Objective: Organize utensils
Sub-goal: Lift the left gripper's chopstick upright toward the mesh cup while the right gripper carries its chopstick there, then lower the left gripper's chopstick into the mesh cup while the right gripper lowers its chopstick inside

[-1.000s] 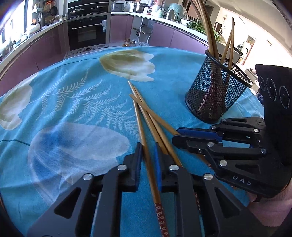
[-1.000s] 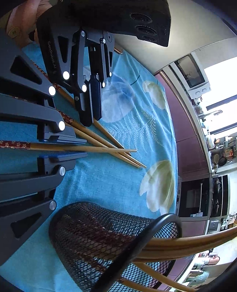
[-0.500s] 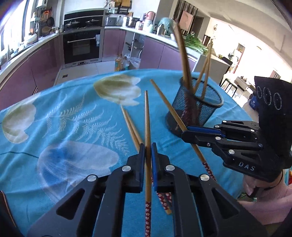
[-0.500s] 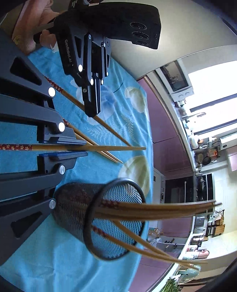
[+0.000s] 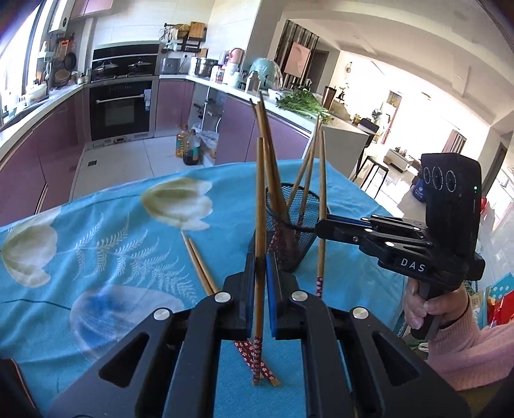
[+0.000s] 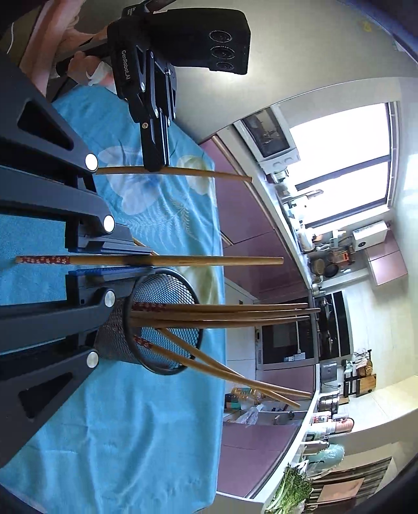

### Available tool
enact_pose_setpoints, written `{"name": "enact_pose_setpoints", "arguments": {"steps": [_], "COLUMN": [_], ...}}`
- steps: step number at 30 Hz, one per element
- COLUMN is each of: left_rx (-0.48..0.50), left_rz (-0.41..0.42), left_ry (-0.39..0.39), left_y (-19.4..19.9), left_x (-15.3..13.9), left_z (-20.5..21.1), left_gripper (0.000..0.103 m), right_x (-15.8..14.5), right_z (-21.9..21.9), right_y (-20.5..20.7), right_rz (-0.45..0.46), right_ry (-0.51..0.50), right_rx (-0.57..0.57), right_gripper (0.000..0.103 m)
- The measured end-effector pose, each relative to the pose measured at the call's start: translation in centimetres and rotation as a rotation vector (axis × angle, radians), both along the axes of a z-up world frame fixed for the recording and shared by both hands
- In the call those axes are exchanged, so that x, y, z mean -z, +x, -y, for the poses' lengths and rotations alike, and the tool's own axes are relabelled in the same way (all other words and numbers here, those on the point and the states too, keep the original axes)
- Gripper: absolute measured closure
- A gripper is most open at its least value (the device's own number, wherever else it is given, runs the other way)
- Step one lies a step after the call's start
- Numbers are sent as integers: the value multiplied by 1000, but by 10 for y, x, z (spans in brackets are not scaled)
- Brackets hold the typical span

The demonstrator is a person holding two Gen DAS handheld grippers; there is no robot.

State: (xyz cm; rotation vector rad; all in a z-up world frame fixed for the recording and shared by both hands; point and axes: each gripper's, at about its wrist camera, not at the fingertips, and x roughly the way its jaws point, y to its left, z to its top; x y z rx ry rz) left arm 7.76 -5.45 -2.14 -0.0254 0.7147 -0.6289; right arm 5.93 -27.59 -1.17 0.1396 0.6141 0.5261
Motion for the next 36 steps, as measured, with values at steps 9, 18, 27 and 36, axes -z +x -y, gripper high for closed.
{"name": "enact_pose_setpoints", "arguments": {"steps": [9, 18, 27, 36], "left_rx": [0, 13, 31, 42], "left_rz": [29, 63, 75, 83], "left_ry": [-27, -52, -74, -80], "left_y": [-1, -2, -1, 0], "left_x": [-8, -21, -29, -35], "left_z": [4, 10, 15, 19], "left_gripper": [96, 96, 96, 96], "right_x": [-10, -18, -26, -33], "right_z": [8, 12, 16, 19], "right_y": [-3, -3, -4, -6], "right_rz": [34, 65, 95, 120], "right_ry": [24, 31, 31, 26], "right_rx": [-3, 1, 11, 16], "right_gripper": [97, 97, 97, 97]}}
